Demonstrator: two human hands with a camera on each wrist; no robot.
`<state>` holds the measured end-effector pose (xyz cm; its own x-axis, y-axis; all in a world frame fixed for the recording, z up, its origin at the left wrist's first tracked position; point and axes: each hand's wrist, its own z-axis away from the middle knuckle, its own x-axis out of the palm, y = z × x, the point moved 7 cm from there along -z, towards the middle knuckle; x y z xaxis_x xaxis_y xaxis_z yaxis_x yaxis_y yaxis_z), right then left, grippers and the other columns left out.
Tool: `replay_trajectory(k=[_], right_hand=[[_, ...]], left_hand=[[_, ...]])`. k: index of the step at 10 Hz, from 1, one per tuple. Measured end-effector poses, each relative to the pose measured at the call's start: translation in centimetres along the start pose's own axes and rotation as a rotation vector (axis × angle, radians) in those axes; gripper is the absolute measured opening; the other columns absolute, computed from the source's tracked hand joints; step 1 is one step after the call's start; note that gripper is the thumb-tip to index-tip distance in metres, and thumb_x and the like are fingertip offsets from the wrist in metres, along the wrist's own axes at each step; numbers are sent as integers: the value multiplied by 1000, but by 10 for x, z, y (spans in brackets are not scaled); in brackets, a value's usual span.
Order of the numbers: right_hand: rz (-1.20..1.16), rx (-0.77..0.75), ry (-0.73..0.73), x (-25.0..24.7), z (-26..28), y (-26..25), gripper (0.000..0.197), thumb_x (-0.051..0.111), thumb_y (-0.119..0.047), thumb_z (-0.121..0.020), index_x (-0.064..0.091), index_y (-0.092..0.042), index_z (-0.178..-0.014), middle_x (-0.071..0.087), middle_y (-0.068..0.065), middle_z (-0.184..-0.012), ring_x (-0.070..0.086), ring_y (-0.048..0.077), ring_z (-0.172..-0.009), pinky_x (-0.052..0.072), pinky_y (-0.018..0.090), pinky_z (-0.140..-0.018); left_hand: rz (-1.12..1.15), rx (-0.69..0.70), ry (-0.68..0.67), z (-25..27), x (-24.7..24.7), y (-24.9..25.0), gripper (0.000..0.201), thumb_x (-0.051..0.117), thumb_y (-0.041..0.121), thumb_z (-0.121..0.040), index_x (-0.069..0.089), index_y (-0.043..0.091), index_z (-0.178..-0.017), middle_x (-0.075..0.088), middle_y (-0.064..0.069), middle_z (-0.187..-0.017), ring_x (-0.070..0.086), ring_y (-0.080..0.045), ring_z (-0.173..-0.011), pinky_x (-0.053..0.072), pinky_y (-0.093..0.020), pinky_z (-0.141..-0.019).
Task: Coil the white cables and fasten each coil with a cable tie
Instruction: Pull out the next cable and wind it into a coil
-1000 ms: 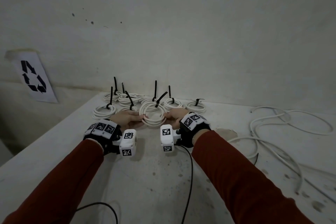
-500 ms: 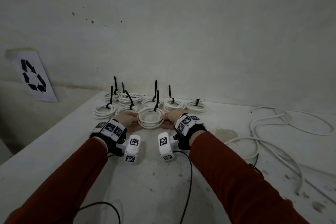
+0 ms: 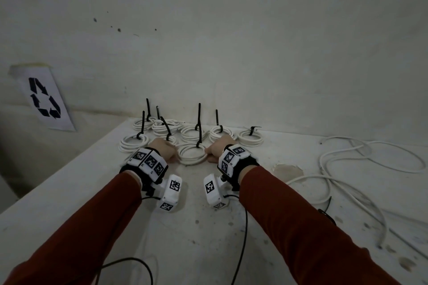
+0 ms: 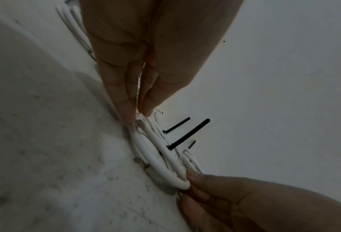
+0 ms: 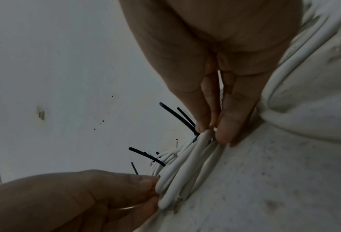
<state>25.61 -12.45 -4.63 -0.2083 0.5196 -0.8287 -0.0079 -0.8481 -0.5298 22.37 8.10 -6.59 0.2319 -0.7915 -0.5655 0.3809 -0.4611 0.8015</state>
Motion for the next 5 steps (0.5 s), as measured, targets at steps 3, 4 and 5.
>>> replay_trajectory(k=[3, 4, 5], right_hand=[[-449, 27, -97, -27, -1, 16, 12, 69, -6, -83, 63, 2, -90, 64, 11, -72, 64, 22, -60, 55, 27, -52], [-312, -76, -47, -51, 12, 35, 30, 68, -9, -81, 66, 7, -107, 65, 11, -84, 63, 22, -74, 56, 34, -73], [-197, -105, -34, -71, 29, 61, 29, 63, -14, -86, 66, 1, -111, 62, 8, -90, 57, 20, -82, 52, 34, -82]], left_hand=[[-269, 288, 93, 37, -2, 40, 7, 58, 14, -88, 64, 17, -90, 66, -3, -101, 60, -21, -99, 43, -24, -83], [-346, 473, 35, 66, 22, 69, 8, 60, 12, -88, 66, 13, -93, 64, -2, -98, 58, -18, -96, 39, -21, -79], [-524, 636, -117, 94, 60, 94, 14, 60, 18, -90, 67, 14, -101, 63, 1, -101, 55, -14, -95, 35, -19, -78]])
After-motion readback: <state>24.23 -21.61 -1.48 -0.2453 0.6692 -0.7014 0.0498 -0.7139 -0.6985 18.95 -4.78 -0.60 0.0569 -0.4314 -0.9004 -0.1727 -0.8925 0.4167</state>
